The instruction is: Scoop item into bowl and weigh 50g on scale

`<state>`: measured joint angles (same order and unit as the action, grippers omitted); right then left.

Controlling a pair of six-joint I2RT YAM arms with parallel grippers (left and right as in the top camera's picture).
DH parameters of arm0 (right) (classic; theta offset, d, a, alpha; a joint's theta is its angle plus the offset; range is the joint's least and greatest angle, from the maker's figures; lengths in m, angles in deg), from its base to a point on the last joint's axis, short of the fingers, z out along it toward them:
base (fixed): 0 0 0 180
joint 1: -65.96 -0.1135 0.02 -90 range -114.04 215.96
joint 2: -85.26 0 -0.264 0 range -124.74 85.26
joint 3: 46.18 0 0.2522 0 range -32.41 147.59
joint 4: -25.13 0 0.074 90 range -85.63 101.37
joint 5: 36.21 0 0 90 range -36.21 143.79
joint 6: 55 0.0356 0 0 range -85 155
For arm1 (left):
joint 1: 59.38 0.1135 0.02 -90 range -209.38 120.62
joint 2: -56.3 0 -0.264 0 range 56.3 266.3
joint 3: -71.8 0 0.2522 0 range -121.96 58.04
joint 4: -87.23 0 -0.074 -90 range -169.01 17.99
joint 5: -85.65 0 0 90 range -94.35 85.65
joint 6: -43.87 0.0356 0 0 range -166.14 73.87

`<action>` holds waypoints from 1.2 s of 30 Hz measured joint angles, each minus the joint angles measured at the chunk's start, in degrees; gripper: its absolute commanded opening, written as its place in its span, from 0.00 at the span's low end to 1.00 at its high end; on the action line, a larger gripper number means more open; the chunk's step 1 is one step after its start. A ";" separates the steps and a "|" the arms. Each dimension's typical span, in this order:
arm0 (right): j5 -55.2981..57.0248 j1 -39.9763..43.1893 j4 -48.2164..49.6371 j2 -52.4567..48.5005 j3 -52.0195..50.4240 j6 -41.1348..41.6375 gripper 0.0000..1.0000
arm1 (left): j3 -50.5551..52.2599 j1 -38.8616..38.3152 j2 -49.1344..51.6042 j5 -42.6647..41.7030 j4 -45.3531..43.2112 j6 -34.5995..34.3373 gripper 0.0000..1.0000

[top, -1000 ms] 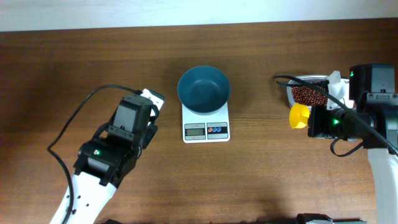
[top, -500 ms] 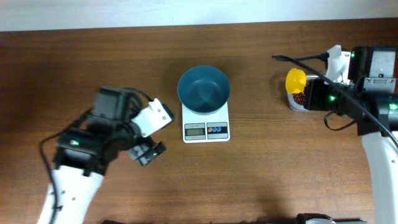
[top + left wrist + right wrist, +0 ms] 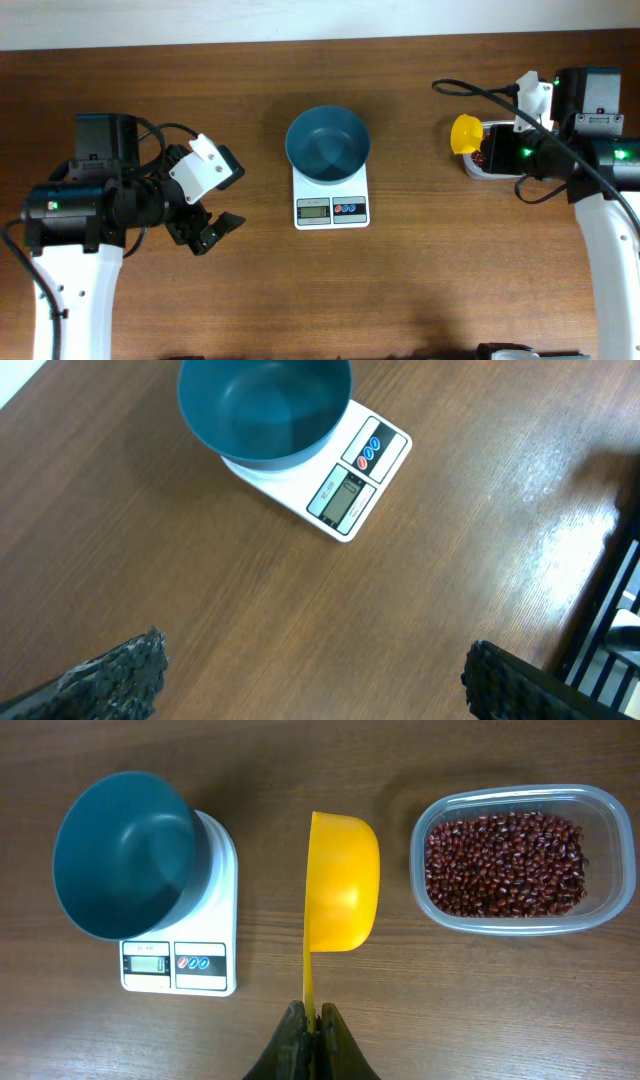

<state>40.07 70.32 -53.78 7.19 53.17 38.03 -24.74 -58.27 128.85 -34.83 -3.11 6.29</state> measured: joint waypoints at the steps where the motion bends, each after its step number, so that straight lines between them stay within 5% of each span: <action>1: -0.07 0.00 0.02 0.00 0.00 0.02 0.04 | 0.00 0.00 0.00 -0.11 -0.02 0.13 0.99; 36: 4.96 0.00 -3.58 0.00 0.00 -2.34 0.04 | 0.00 0.00 0.00 -0.46 -0.02 0.17 0.99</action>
<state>45.03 70.32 -57.36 7.19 53.17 35.69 -24.74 -58.27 128.85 -35.29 -3.13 6.46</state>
